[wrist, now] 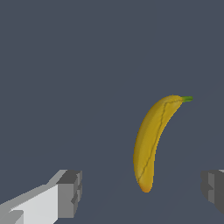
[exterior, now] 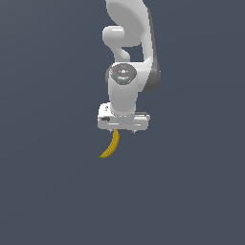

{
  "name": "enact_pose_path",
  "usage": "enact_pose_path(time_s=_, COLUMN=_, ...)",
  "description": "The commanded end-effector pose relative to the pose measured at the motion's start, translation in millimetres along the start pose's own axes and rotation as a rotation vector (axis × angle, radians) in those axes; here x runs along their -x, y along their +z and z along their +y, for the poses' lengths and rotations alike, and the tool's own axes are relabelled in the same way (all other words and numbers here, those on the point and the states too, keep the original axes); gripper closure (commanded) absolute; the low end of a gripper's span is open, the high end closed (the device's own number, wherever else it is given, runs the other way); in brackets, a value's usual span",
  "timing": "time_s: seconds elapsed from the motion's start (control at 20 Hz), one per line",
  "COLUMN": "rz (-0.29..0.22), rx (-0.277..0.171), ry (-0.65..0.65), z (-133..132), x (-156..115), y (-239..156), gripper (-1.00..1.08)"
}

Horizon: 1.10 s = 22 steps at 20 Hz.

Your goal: Pick up the object and move it to a goal position.

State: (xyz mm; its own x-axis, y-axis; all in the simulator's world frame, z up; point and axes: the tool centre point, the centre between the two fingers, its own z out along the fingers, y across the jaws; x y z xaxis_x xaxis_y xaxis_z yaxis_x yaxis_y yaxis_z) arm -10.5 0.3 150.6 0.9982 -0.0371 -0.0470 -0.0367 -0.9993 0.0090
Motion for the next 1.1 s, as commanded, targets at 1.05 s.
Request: enact_pose_path(time_s=1.05, rz=0.02, rx=-0.013, ry=0.1, z=8.5, x=-6.1, y=3.2, gripper=-0.92)
